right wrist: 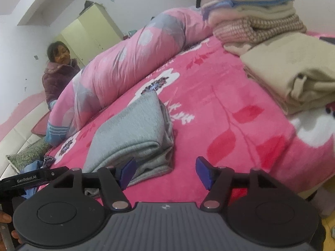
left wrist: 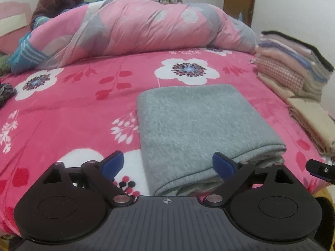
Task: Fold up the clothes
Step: 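Roll the right gripper and lower it onto the sweatshirt's folded edge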
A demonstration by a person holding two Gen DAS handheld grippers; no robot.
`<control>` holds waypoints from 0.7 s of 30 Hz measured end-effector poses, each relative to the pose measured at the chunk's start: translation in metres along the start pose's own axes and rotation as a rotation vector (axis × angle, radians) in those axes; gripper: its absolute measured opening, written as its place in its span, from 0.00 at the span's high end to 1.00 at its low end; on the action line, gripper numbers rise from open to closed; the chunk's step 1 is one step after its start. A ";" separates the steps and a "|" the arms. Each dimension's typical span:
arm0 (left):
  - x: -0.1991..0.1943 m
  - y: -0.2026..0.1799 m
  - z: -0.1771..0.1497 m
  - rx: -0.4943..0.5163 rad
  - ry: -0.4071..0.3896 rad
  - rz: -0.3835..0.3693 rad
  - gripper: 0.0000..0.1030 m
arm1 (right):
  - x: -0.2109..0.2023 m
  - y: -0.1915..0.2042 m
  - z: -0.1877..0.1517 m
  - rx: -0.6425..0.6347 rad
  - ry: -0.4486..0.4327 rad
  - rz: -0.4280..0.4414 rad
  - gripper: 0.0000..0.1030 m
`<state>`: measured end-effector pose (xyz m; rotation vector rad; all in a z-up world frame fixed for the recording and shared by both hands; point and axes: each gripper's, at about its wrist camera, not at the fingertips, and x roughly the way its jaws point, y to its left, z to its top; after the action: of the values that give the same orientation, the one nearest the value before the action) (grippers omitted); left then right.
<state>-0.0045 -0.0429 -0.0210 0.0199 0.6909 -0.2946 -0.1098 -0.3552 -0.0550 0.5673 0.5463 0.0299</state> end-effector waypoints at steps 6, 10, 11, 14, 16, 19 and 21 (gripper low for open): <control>0.003 0.016 0.007 -0.036 -0.001 -0.026 0.01 | -0.008 0.006 0.003 0.000 -0.021 -0.003 0.25; 0.004 0.031 0.010 -0.069 -0.011 -0.066 0.00 | 0.003 0.011 0.025 -0.011 -0.010 0.033 0.20; 0.004 0.035 0.010 -0.077 -0.013 -0.074 0.00 | 0.008 0.011 0.033 -0.012 -0.003 0.054 0.19; 0.007 0.047 0.012 -0.102 -0.013 -0.105 0.00 | 0.029 0.008 0.059 0.006 0.029 0.111 0.13; 0.013 0.057 0.013 -0.129 0.001 -0.130 0.00 | 0.047 0.002 0.076 0.048 0.068 0.142 0.13; 0.027 0.073 0.014 -0.187 0.039 -0.177 0.00 | 0.075 -0.009 0.093 0.130 0.141 0.161 0.13; 0.039 0.082 0.014 -0.221 0.066 -0.210 0.00 | 0.094 -0.015 0.099 0.170 0.187 0.161 0.13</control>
<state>0.0552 0.0235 -0.0408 -0.2557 0.7897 -0.4188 0.0183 -0.4016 -0.0387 0.7791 0.6881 0.1925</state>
